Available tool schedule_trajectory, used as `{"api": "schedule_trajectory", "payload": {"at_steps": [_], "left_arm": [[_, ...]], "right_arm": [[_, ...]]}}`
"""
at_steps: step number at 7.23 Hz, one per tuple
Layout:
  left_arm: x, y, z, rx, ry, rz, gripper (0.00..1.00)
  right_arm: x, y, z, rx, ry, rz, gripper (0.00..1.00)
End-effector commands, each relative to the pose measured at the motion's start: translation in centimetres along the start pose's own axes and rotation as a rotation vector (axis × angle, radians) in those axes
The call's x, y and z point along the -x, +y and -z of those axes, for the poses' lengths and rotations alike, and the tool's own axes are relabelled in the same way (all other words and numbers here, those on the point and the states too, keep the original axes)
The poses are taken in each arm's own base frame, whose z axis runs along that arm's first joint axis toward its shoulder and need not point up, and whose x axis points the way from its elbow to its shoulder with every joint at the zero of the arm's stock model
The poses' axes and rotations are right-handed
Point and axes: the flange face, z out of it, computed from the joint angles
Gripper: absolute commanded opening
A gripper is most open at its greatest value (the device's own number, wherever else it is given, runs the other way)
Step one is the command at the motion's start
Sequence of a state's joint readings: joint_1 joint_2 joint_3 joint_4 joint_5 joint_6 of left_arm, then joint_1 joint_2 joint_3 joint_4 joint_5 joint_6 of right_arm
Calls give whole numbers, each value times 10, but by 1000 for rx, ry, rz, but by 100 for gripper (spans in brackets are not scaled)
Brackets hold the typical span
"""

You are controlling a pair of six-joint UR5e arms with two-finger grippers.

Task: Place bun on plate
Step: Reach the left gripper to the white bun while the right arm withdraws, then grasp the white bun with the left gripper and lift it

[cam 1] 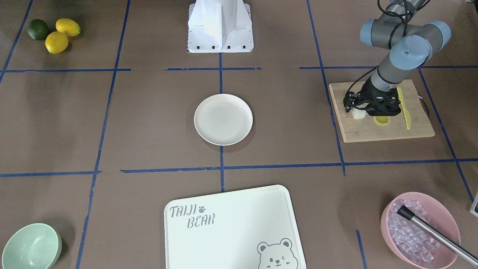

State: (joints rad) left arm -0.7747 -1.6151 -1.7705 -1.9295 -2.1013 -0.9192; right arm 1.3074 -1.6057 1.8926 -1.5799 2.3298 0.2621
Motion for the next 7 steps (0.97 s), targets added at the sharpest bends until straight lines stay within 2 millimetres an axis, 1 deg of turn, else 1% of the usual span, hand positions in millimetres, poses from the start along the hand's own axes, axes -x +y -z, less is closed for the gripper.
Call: {"api": "schedule_trajectory", "payload": {"at_steps": [1,2,3,4,5,6,7], "left_arm": [[-8,2,8,10,28,-9,27],[-22,3,25,-12,55,-28,27],[-44,8,53,-45,99,-56,27],[-74,2,77,-80,153,-23,27],[-124,-9,97,-97,217,52,29],[-178,-3,101,-70,250,82,29],[-245,17,90,-44,247,83,29]], "right_arm": [[2,-1,1,-4,-1,0,100],[2,-1,1,-5,-2,1,100],[3,-1,2,-6,-4,2,100],[3,-1,2,-5,-5,2,100],[3,-1,2,-6,-4,2,100],[2,-1,1,-3,-3,0,100],[1,0,0,-1,-2,-2,100]]}}
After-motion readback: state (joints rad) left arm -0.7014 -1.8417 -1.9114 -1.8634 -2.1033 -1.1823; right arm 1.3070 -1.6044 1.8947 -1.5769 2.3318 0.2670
